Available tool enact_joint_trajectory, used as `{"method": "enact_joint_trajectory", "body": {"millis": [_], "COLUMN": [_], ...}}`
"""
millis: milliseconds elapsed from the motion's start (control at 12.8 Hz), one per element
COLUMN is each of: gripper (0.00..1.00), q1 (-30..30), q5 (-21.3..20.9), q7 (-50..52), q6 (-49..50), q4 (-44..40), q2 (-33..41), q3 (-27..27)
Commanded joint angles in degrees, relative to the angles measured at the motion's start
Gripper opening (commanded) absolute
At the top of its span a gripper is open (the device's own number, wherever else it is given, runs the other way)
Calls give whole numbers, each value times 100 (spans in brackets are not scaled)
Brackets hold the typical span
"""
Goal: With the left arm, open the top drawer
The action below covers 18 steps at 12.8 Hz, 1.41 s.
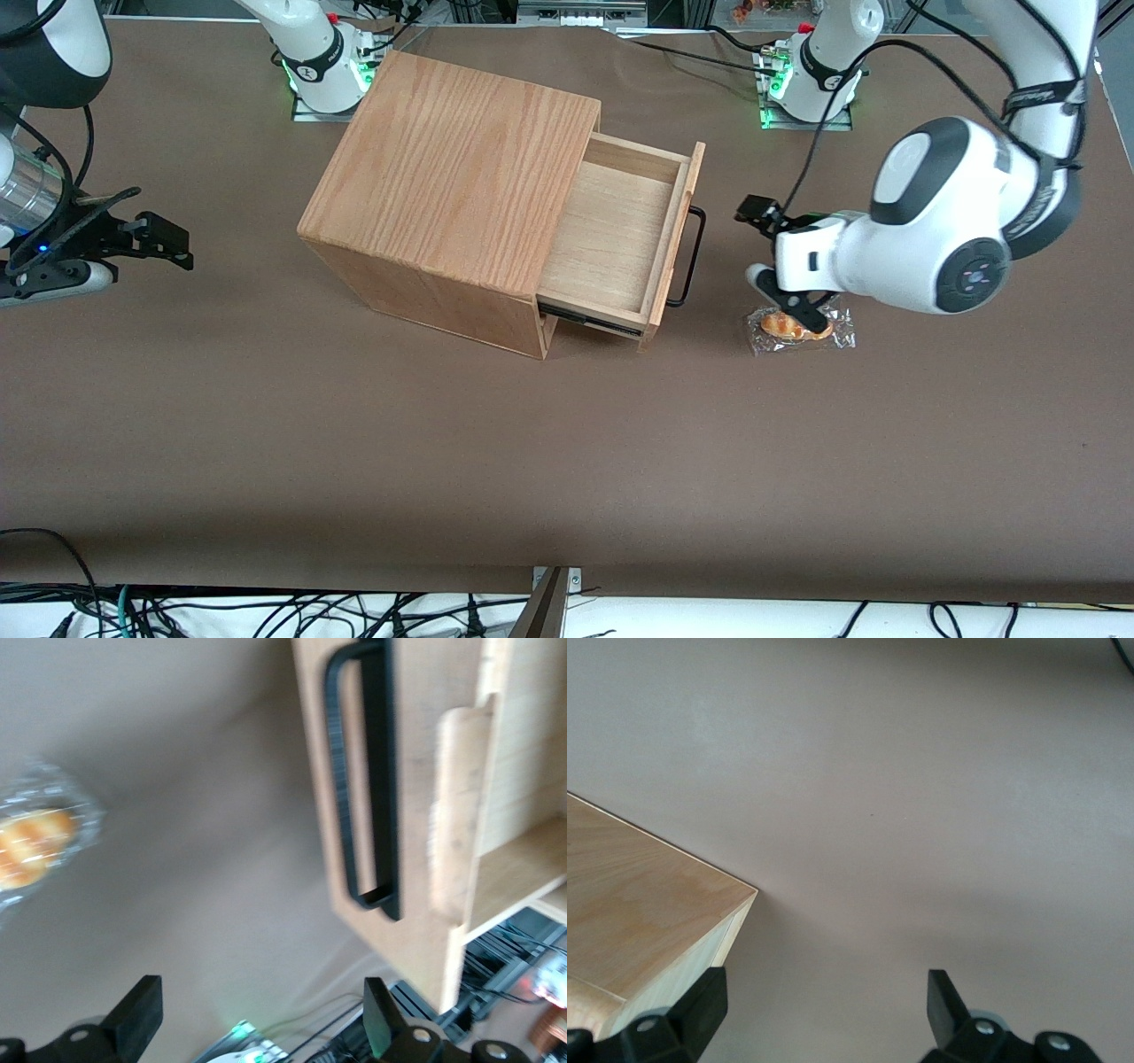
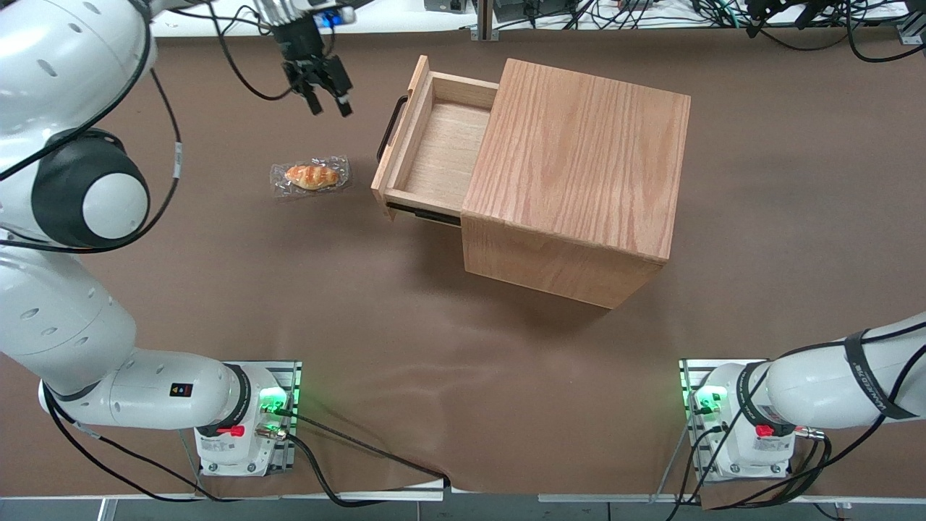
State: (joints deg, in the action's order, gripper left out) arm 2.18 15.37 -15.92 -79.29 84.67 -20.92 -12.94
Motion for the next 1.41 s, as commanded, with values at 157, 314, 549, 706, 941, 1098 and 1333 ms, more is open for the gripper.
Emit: {"method": "enact_joint_trajectory", "body": {"millis": [157,314,549,706,941,1098,1333], "gripper": [100,100,100,100,100,100,100], "q1": [-726,-860,-1052,-1080,-914,-493,-88], "q5": [-526,-1103,-1528,-1519,-1607,-1607,-1555], "q7": [54,45,54,27,359,921,1144], "q6": [177,143,108,-207,-882,-1219,-1684], "q4": [-117,-152,-460,-390,134,750,1164], "q2": [535,589,589,641,1113,1545,1941], "q3": [-15,-24,-24,81,414,827,1205]}}
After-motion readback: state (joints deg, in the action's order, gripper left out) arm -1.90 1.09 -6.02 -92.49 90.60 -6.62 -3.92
